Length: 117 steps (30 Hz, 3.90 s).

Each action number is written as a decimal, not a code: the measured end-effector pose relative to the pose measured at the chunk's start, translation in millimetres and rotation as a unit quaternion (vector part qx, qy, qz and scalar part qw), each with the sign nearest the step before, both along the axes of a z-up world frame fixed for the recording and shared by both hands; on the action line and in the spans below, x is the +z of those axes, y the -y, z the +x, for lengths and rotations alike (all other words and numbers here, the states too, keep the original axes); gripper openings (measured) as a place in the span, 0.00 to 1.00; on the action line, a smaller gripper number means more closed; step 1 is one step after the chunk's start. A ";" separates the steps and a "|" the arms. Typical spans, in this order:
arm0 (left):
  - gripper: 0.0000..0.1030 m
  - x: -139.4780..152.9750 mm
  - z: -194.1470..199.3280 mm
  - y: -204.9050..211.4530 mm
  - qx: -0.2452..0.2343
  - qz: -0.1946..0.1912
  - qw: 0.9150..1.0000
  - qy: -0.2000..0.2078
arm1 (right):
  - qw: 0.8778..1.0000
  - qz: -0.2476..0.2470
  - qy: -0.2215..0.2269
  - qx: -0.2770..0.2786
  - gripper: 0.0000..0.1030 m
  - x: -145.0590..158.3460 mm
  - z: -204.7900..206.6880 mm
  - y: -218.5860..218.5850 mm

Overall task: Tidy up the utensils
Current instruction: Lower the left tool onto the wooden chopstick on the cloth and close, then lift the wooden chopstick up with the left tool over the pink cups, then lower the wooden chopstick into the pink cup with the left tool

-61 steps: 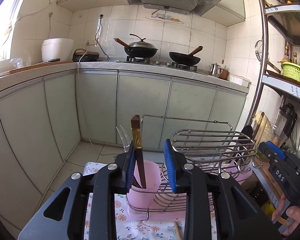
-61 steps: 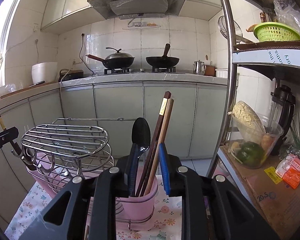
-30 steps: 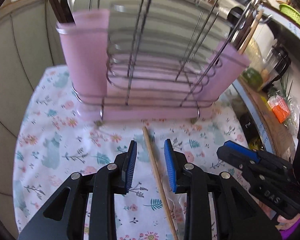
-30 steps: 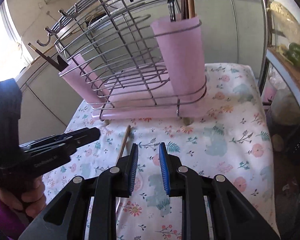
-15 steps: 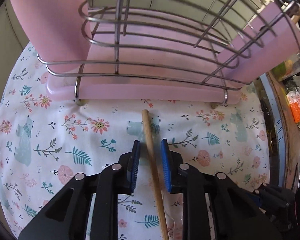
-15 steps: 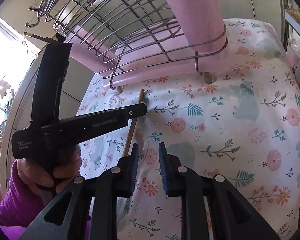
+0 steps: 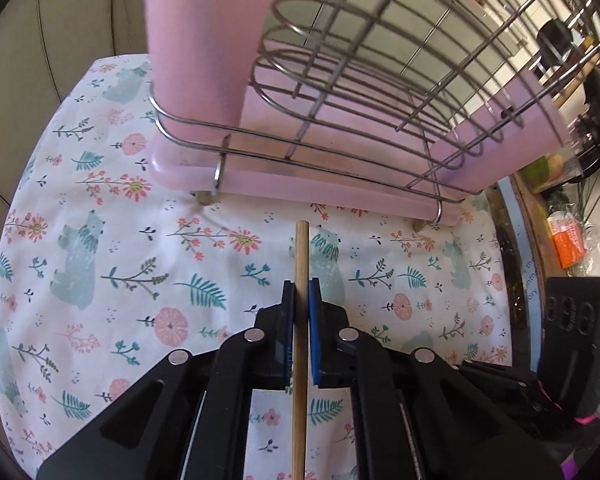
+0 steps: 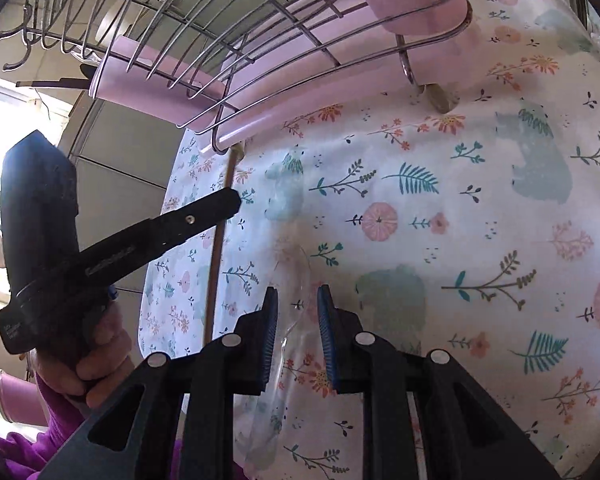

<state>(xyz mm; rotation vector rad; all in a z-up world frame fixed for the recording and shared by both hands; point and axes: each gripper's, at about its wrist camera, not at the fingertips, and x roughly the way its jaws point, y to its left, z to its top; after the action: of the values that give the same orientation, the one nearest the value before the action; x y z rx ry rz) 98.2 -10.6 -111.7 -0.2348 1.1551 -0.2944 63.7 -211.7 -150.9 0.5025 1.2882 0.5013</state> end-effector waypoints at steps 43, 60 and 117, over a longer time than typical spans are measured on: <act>0.06 96.9 -61.9 -20.4 0.022 0.033 0.978 0.205 | 0.951 -0.104 0.282 -0.077 0.03 129.2 -36.1 22.9; 0.06 205.9 -75.2 -69.1 0.094 -0.070 0.916 0.384 | 0.838 -0.133 0.494 -0.188 0.03 255.1 -44.9 63.0; 0.06 148.6 -7.2 -11.7 0.145 0.053 0.877 0.455 | 0.845 -0.205 0.463 -0.171 0.03 164.9 12.6 44.4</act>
<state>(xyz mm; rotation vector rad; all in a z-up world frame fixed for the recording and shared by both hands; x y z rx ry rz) 91.1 1.1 36.9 -0.1379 0.1886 -0.0468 76.2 -256.1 14.0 0.0719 0.3234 0.1051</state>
